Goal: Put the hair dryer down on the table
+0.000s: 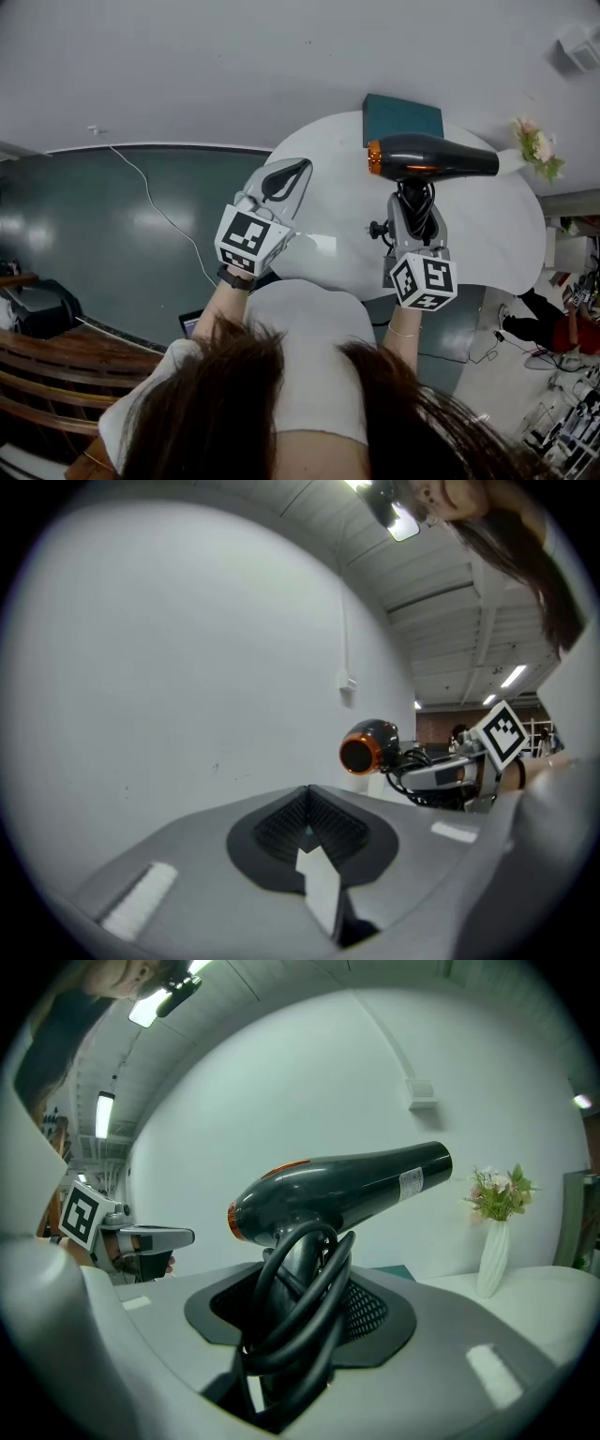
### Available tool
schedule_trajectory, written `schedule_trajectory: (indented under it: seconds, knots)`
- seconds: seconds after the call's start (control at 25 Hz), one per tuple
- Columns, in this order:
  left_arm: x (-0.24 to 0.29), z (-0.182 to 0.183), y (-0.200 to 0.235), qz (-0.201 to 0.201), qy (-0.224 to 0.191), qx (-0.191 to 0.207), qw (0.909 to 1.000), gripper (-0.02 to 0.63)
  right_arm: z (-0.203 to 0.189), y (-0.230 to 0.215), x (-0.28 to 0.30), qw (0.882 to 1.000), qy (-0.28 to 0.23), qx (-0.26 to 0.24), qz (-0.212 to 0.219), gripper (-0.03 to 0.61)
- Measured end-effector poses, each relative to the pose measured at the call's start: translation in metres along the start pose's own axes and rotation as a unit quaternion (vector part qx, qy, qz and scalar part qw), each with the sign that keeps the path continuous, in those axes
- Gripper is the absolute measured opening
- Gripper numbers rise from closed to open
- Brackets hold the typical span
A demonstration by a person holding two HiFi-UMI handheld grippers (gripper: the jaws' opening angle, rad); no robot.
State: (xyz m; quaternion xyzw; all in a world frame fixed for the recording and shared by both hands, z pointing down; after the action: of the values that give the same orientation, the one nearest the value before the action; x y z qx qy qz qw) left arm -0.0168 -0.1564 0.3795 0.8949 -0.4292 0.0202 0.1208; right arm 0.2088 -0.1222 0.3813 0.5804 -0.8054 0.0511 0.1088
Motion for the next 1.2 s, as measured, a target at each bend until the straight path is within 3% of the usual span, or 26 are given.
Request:
schedule_trajectory:
  seconds: [0.56,1.2]
  knots:
    - [0.003,-0.023,0.023,-0.008,0.021,-0.016,0.9996,0.058,-0.041,0.026,0.031,0.998,0.065,0.003,0.022,0.212]
    - [0.009,-0.069,0.026,-0.008,0.049,-0.041,0.9979,0.058,-0.131,0.057,0.064,0.983,0.164,0.040,0.069,0.212]
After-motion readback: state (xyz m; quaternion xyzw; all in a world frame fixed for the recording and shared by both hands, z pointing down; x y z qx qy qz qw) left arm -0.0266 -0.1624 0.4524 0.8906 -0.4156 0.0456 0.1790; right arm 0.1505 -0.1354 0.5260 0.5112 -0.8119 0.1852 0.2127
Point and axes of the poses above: the fingertips, and each gripper's own axes: x forward along the fingers, y to its left, z out of its top, the point moved 4 cm from there along -x, backward along the fingers, and after that the axes turned 9 degrees about -x, right-handed, at the moved point
